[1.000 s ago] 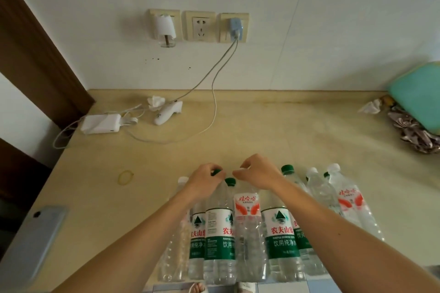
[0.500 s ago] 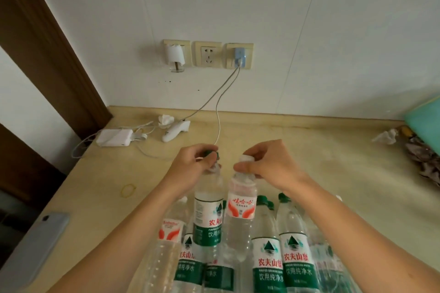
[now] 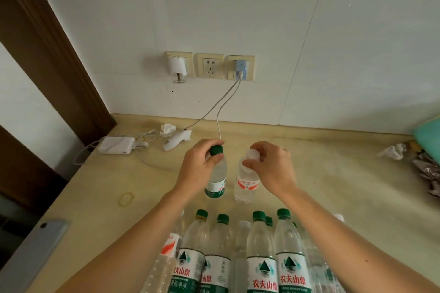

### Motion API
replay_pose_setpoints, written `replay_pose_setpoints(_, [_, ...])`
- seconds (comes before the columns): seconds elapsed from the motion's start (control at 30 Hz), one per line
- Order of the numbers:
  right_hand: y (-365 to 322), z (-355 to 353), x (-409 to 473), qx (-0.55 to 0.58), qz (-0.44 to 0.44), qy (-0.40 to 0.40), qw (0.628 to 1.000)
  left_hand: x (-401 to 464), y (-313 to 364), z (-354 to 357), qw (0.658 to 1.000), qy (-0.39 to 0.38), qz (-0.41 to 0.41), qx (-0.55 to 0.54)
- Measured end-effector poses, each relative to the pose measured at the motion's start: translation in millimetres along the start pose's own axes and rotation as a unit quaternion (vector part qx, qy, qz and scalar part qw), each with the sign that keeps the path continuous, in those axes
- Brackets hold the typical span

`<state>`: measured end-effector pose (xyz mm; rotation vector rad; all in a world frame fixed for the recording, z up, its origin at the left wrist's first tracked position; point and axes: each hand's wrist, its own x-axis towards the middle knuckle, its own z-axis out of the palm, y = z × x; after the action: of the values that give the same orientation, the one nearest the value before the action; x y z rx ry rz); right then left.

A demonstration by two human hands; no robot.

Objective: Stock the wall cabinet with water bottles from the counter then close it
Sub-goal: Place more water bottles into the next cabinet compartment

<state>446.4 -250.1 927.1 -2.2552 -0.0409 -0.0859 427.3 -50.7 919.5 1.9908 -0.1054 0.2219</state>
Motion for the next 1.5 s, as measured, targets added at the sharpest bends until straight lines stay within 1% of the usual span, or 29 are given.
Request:
replay_pose_setpoints(0.07, [3.9, 1.7, 0.8, 0.003, -0.017, 0.002, 1.0, 0.1, -6.7, 3.5, 1.0, 0.002, 0.002, 0.014])
replay_pose_setpoints(0.2, [5.9, 4.6, 3.4, 0.002, -0.041, -0.035, 0.999, 0.9, -16.3, -1.0, 1.0, 0.006, -0.002, 0.01])
replay_pose_setpoints(0.27, [8.2, 7.2, 3.6, 0.012, -0.042, -0.039, 0.998, -0.3, -21.9, -5.4, 1.0, -0.009, -0.004, 0.0])
replay_pose_setpoints(0.33, [14.8, 10.7, 1.0, 0.016, -0.036, -0.042, 0.998, -2.4, -29.7, -8.5, 0.999, -0.039, -0.028, 0.002])
replay_pose_setpoints(0.43, [33.0, 20.6, -8.6, 0.017, 0.009, -0.079, 0.997, -8.0, -43.7, -8.1, 0.992, -0.078, -0.098, -0.016])
replay_pose_setpoints(0.53, [50.8, 33.3, -16.4, 0.056, 0.061, -0.13, 0.988, -13.9, -56.6, 1.4, 0.984, -0.099, -0.146, -0.007])
replay_pose_setpoints(0.7, [74.9, 51.2, -4.4, 0.065, 0.123, -0.166, 0.976, -18.2, -80.3, 21.2, 0.977, -0.079, -0.198, -0.018])
replay_pose_setpoints(0.83, [86.7, 62.6, 0.0, 0.078, 0.126, -0.175, 0.973, -18.9, -92.1, 28.9, 0.977, -0.06, -0.203, -0.021])
replay_pose_setpoints(1.0, [87.6, 66.1, -10.2, 0.136, 0.146, -0.118, 0.973, -18.7, -94.3, 25.2, 0.981, -0.053, -0.186, -0.017])
replay_pose_setpoints(1.13, [68.4, 43.8, -23.3, 0.16, 0.138, -0.072, 0.975, -13.8, -74.5, 12.3, 0.988, -0.056, -0.144, -0.031])
replay_pose_setpoints(1.23, [37.2, 17.6, -31.2, 0.16, 0.11, -0.025, 0.981, -4.3, -41.7, -0.4, 0.992, -0.063, -0.093, -0.057])
replay_pose_setpoints(1.33, [-2.6, -11.2, -44.2, 0.143, 0.063, 0.02, 0.987, 5.5, 0.8, -13.7, 0.992, -0.081, -0.03, -0.089])
replay_pose_setpoints(1.4, [-28.9, -30.8, -56.0, 0.136, 0.029, 0.059, 0.989, 10.0, 32.4, -21.8, 0.991, -0.089, 0.02, -0.097])
replay_pose_setpoints(1.5, [-67.6, -65.2, -75.7, 0.135, -0.013, 0.123, 0.983, 13.7, 83.2, -32.7, 0.988, -0.076, 0.105, -0.087])
